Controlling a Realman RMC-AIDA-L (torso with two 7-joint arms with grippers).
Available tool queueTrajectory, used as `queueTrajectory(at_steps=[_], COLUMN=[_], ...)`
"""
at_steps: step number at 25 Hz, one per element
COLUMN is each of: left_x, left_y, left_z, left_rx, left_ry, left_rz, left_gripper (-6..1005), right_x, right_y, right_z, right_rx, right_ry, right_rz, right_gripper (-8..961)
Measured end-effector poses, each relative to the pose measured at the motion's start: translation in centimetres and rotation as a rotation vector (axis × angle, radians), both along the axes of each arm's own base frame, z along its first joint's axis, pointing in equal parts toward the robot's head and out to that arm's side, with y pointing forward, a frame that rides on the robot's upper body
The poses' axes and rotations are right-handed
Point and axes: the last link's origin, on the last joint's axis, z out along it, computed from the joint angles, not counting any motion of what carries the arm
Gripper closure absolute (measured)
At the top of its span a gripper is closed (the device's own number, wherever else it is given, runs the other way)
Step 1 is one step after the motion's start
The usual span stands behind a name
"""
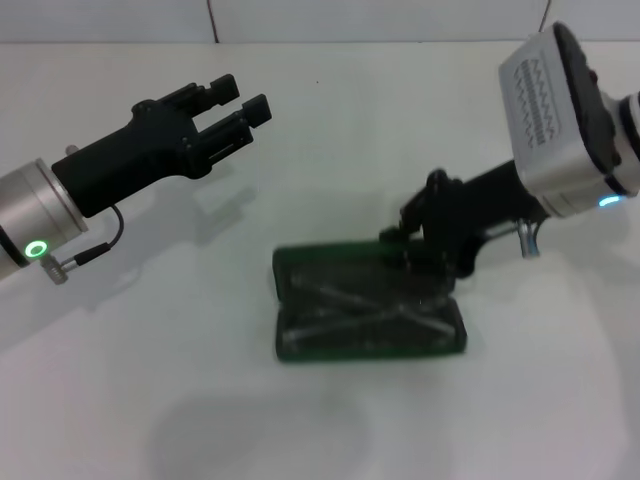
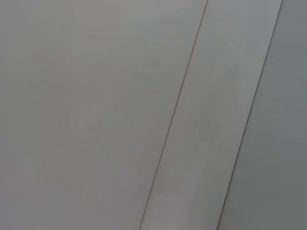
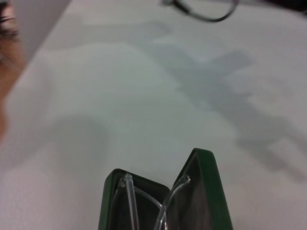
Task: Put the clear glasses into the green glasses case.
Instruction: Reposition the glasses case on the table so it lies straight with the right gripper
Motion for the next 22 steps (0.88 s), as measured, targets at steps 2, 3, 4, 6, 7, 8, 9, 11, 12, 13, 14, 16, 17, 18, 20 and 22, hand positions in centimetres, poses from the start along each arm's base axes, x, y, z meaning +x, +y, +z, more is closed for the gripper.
queueTrajectory(at_steps=[2,3,4,6,7,8,9,11,12,13,14,16,17,18,20,22], left_x=[0.0,-0.1,-0.1,-0.1,-0.1,-0.1,-0.1,-0.1,-0.1,-0.1,-0.1,0.0,-0.1,-0.1,-0.2,-0.7], left_y=[0.0,0.0,0.0,0.0,0.0,0.1,0.1,0.1,0.2,0.2,0.1,0.0,0.0,0.0,0.1,0.3], left_z=[0.0,0.1,0.1,0.1,0.1,0.1,0.1,0.2,0.2,0.2,0.0,-0.2,-0.2,-0.2,-0.2,-0.1], left_rx=[0.002,0.003,0.004,0.005,0.005,0.007,0.011,0.018,0.028,0.035,0.048,0.068,0.077,0.083,0.089,0.130], left_ry=[0.001,0.002,0.003,0.003,0.003,0.002,0.003,0.005,0.007,0.009,0.013,0.020,0.018,0.013,-0.007,-0.044], left_rz=[0.000,0.000,0.000,0.000,0.001,0.002,0.004,0.004,0.001,-0.002,-0.008,-0.017,-0.016,-0.013,0.003,0.038], left_gripper=[414,414,414,414,414,414,414,415,415,415,415,415,415,415,415,414], right_x=[-0.1,-0.1,-0.2,-0.3,-0.4,-0.5,-0.6,-0.8,-0.9,-0.9,-0.9,-1.0,-1.0,-1.1,-1.1,-1.2], right_y=[0.8,1.3,1.6,2.1,2.3,2.5,2.7,3.0,3.0,2.9,2.8,2.6,2.5,2.5,2.6,2.7], right_z=[0.4,0.6,0.7,0.8,0.8,0.7,0.6,0.3,0.0,-0.3,-0.5,-1.0,-1.1,-1.1,-1.1,-0.8], right_rx=[0.082,0.134,0.161,0.205,0.222,0.243,0.257,0.284,0.290,0.289,0.287,0.273,0.267,0.263,0.260,0.266], right_ry=[0.029,0.039,0.042,0.045,0.044,0.043,0.038,0.018,0.006,-0.004,-0.013,-0.036,-0.049,-0.058,-0.068,-0.066], right_rz=[0.001,0.008,0.014,0.025,0.033,0.041,0.050,0.076,0.092,0.107,0.122,0.150,0.161,0.165,0.166,0.159], right_gripper=[773,780,778,773,771,769,767,763,760,758,756,752,749,747,743,738])
